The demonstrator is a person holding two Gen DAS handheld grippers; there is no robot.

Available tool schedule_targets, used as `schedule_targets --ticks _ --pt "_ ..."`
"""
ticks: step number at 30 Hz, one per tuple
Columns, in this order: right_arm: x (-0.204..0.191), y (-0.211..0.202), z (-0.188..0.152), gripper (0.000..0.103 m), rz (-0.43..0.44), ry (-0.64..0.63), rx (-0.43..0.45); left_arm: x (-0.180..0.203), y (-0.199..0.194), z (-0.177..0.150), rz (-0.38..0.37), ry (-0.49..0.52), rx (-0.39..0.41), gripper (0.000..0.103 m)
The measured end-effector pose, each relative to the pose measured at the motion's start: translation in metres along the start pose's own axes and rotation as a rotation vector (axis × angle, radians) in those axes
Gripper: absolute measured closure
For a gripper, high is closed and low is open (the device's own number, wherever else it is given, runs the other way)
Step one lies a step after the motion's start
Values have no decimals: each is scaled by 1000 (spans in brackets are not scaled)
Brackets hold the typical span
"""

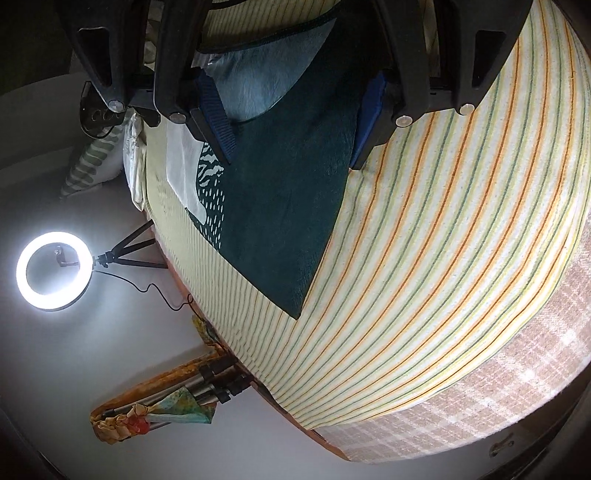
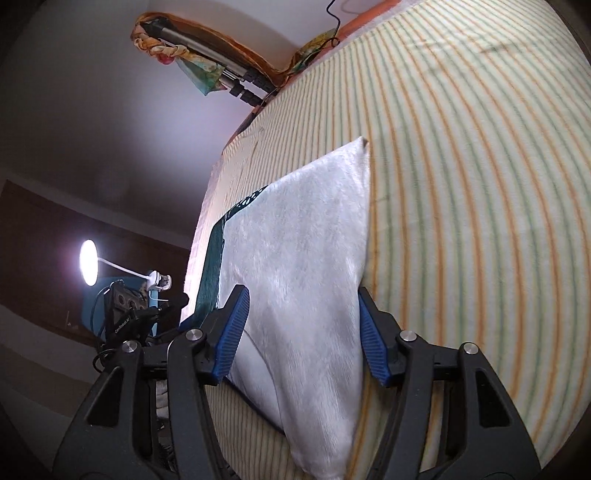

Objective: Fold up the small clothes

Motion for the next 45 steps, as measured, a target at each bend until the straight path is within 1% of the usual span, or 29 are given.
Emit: schedule_targets --ticks 1,4,5,6,7,8,10,11,12,13,14,16,19,23,27,30,32,38,41,45 --pt "-1 2 2 42 2 2 4 3 3 2 6 8 1 42" --pt "-4 12 7 52 2 10 1 5 11 5 11 9 -10 54" --pt "-6 15 7 54 -4 5 0 6 13 6 12 4 -1 58" --pt "-7 18 8 58 -12 1 -4 5 14 8 17 2 -2 60" --pt "-9 21 8 63 -22 -4 -6 6 15 9 23 4 0 65" --pt "-11 24 8 65 -29 -11 -9 6 16 10 29 10 -2 72" --pt "-15 28 8 78 -48 -31 -13 6 19 10 44 20 -6 81" --pt "-16 29 7 81 -67 -46 -14 6 19 9 53 28 -4 89" --pt "-17 30 7 89 -85 -57 -14 7 20 9 64 39 -3 94" --pt "-18 30 7 93 -103 -67 -11 9 19 8 73 52 0 98" --pt "-20 29 8 93 -116 -76 -6 10 18 8 80 65 7 100" --pt "-25 27 8 96 -141 -101 11 17 14 8 83 89 27 101" --pt "-40 21 9 97 -177 -171 43 31 7 12 85 135 58 102" --pt "-59 16 7 97 -190 -249 66 43 -1 15 85 169 90 103" --pt "-64 15 7 98 -212 -263 71 41 -1 13 99 168 93 103" --pt "-69 12 8 98 -221 -292 82 46 -5 13 95 183 103 103" --pt "-73 5 8 98 -210 -303 94 50 -9 14 90 198 115 103" --pt "-80 -12 9 98 -197 -321 130 58 -16 15 61 193 133 103" --pt "-86 -18 6 98 -207 -363 141 70 -17 13 69 230 138 103" --pt "-86 -29 2 98 -238 -406 156 88 -14 11 54 265 137 103"
Point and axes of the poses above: each gripper's, at about its wrist camera, not at the fingertips, and y roughly the way its jaws point, x to its right, z to its top, the point moved 3 cm from there along y, roughly the way its jaws point, and after that the axes turned 9 degrees about y, right-handed, at the moved point
